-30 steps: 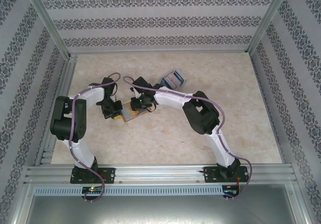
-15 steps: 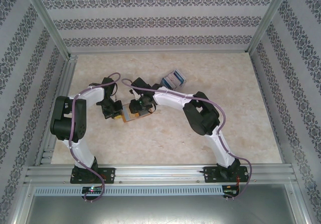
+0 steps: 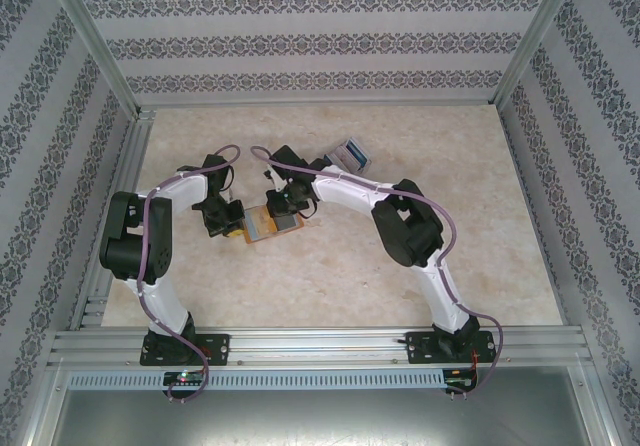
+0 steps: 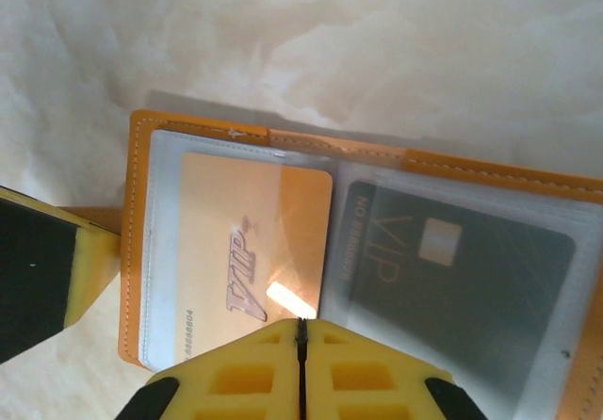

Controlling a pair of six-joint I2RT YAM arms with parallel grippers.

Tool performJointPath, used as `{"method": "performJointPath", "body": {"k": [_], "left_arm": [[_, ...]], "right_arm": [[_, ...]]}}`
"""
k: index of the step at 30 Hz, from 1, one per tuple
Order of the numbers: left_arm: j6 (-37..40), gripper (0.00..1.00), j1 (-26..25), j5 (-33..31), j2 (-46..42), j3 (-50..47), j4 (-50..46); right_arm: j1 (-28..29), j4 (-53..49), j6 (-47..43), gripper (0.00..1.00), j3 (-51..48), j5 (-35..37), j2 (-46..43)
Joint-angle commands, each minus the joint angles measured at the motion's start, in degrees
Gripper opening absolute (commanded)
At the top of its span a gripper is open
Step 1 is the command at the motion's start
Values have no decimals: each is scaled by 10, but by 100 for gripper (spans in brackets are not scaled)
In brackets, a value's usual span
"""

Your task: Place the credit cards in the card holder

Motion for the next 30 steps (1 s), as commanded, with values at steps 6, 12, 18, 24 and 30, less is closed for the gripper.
{"method": "performJointPath", "body": {"k": [6,12,18,24,30], "left_arm": [[10,4,2,16,13,-18,23],[9,4,2,15,14,-21,24],[9,4,2,17,18,-22,26],[8,4,2,15,17,-21,24],[11,4,2,7,3,-12,10]], "right_arm": [[0,-20,3,9,27,-21,40],[7,-28,-1,10,34,-18,53],[20,-56,-18,10,59,2,67],[28,-61,-17,10,78,-5,73],[29,-59,-14,11,83,-13,75]]}}
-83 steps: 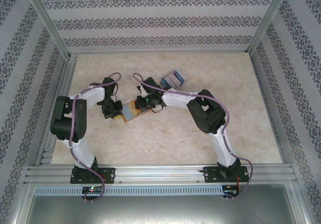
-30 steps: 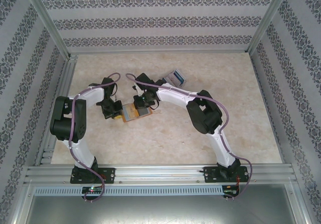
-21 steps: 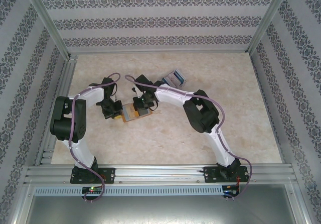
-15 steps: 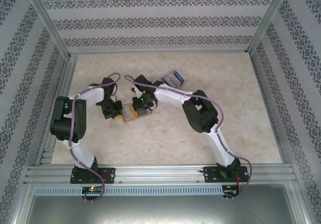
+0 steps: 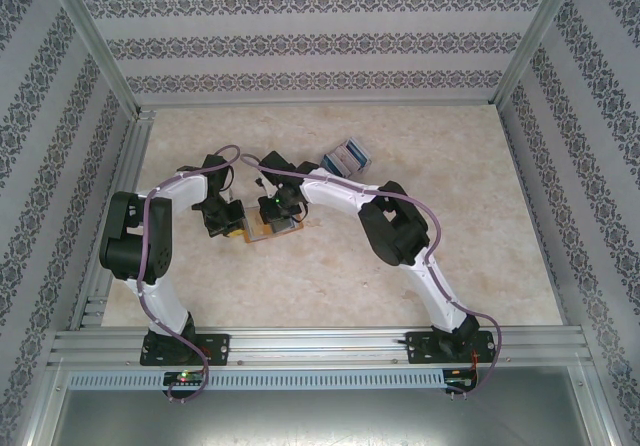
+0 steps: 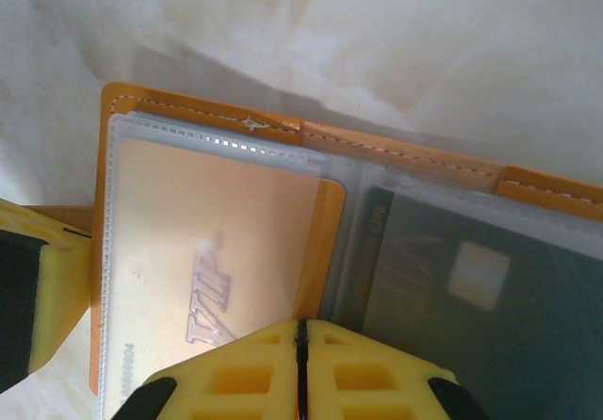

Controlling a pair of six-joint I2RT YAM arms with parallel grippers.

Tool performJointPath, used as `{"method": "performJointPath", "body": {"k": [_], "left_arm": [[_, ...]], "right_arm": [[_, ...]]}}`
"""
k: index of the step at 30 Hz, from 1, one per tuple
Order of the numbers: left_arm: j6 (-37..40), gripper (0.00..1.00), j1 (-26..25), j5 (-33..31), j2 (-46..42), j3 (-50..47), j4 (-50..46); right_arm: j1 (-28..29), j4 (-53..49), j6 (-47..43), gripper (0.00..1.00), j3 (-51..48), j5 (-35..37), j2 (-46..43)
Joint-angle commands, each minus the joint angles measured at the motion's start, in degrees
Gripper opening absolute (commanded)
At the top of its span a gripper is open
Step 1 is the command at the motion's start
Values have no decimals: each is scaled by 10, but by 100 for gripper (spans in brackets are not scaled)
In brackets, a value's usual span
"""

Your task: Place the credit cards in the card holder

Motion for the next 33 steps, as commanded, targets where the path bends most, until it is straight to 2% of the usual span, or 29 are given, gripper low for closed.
{"method": "performJointPath", "body": {"k": [1,14,25,33], "left_arm": [[12,4,2,2,-1,-8,5],[15,5,5,-26,-62,66,-37],[30,6,13,-3,66,206,-33],[27,6,15,7,102,195,-29]], "right_arm": [[7,-14,-8,11,11,-6,11],[-24,7,-6,13,-58,0,-94],[-26,75,28,13,-182,-41,-148],[-27,108,50,14,-233,-62,-148]]}}
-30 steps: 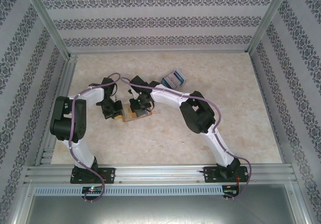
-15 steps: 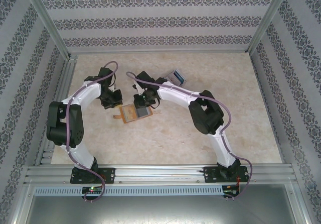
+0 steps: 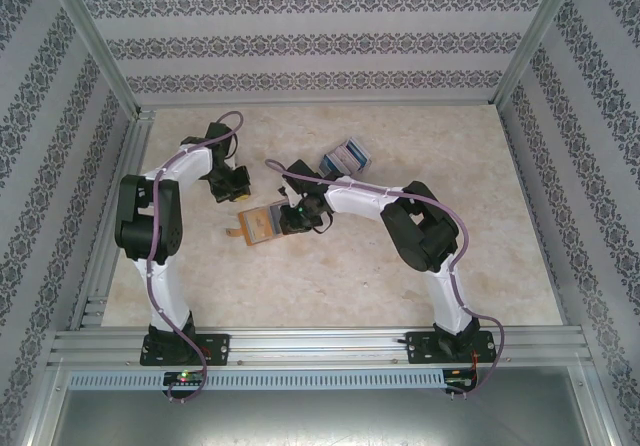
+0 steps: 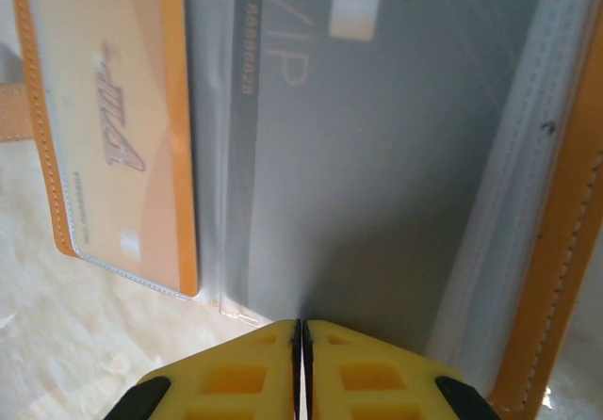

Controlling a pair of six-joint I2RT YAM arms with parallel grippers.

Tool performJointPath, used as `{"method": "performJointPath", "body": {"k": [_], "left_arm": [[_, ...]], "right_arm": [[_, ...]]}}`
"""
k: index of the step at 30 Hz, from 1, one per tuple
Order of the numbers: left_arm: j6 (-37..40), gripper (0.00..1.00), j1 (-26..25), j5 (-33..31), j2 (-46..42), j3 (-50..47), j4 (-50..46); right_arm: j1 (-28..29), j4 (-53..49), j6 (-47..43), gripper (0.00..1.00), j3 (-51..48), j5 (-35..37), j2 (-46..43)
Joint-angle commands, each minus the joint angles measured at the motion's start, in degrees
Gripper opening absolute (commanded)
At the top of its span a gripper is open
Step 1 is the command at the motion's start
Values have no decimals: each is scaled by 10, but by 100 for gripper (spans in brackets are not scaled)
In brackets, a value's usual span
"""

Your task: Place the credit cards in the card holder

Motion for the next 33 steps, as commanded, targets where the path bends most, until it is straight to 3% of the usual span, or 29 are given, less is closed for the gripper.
{"method": "performJointPath", "body": {"k": [1,16,27,33], "left_arm": [[13,6,7,4,0,-8,-15],[-28,7,2,62,-73,-179,25],[-110,7,-99,95,-88,-217,83],[-116,6,-112,77,-114,-202,75]], "right_arm": [[-1,21,15,14,-9,-18,-17],[-62,14,-8,14,43,9,38],[-85,-54,-38,14,204,-16,140],[-83,-69,-43,14,264,-62,176]]}}
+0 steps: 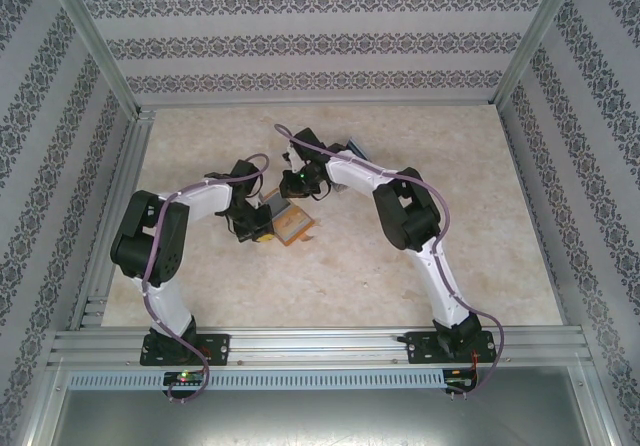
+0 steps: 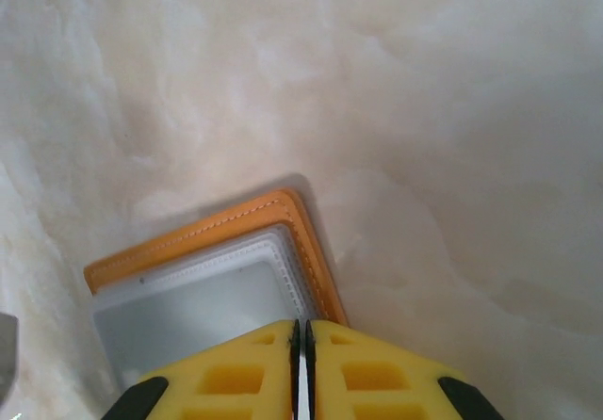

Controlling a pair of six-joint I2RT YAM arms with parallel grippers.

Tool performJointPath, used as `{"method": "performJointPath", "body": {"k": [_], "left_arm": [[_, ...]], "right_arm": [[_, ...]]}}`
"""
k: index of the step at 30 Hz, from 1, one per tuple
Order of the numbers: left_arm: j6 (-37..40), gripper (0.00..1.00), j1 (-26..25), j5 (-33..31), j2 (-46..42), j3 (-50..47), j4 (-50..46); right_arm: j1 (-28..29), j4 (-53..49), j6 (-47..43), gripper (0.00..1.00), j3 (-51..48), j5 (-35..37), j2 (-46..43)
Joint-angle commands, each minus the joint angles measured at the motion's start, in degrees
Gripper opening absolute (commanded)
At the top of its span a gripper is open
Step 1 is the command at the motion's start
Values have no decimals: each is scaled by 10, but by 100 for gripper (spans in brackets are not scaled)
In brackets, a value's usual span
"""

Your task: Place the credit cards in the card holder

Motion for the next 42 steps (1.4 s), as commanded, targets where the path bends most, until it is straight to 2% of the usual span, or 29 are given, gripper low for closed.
{"method": "performJointPath", "body": {"k": [1,8,18,22,25,31,42], "left_arm": [[-16,6,2,-11,-26,11,-14],[-3,7,4,-61,-68,46,-34],[-1,8,7,-90,-59,122,29],[-10,10,7,-83,-32,157,62],[-15,16,6,-67,2,194,78],[-10,22,-1,-33,71,272,79],[-37,29,-29,-12,164,371,95]], "right_arm": [[-1,-32,-15,15,34,-38,28],[-14,-48,-27,17,52,-42,-14],[-67,-57,-53,20,-2,-13,-137],[-99,-58,-60,22,-33,1,-181],[-127,-55,-65,23,-56,13,-206],[-187,-40,-66,27,-103,25,-237],[-253,-41,-70,31,-99,18,-199]]}}
